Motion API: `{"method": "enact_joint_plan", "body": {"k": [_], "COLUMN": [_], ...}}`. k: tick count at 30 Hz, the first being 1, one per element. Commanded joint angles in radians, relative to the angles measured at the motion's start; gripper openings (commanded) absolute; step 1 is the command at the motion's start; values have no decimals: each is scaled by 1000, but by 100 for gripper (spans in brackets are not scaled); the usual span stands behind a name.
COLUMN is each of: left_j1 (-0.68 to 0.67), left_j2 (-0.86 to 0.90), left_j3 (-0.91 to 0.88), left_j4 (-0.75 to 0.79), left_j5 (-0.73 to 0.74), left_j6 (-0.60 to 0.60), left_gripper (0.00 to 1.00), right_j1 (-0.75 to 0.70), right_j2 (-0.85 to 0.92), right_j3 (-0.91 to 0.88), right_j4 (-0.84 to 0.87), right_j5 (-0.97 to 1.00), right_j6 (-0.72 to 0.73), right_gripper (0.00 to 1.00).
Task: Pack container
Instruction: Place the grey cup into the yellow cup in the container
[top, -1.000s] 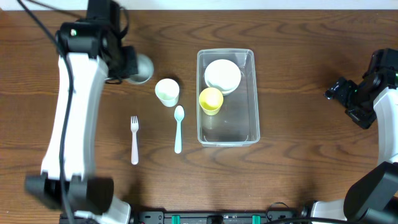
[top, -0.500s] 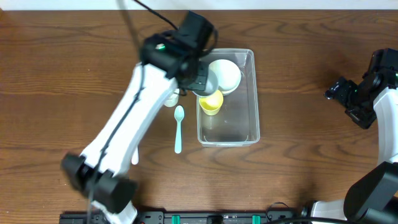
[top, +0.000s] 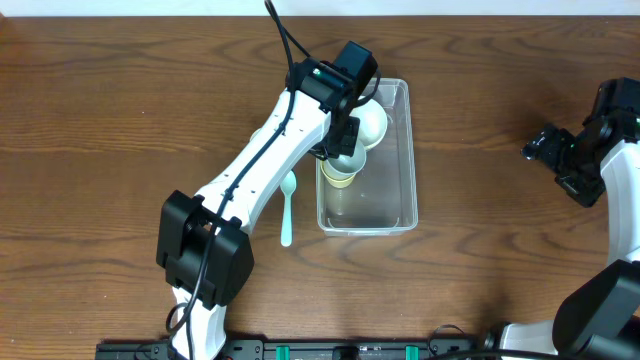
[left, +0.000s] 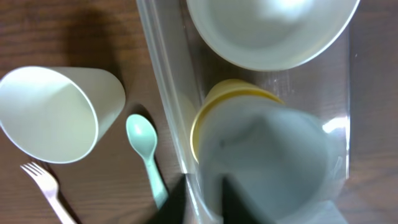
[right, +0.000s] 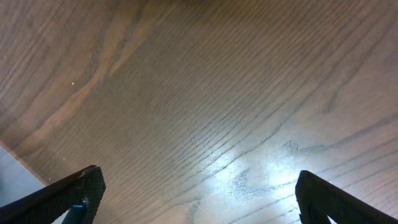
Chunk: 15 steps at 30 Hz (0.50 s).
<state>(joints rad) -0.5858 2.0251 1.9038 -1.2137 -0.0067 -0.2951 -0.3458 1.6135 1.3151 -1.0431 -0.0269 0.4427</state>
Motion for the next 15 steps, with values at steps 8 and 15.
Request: {"method": "enact_joint_plan", "body": {"k": [8, 15], "left_j1": [87, 283], "left_j2": [-180, -216], "left_j3": [119, 80], "left_j4": [-82, -165], "left_j5": [-62, -117], "left_j6": [-18, 10], "left_gripper": [66, 64], "right_j1": [-6, -6], "right_j2": [-1, -1], "right_j3": [-1, -1], "right_j4": [0, 0], "right_j5": [0, 0], "right_j6": [-10, -10], "right_gripper": [99, 99]}}
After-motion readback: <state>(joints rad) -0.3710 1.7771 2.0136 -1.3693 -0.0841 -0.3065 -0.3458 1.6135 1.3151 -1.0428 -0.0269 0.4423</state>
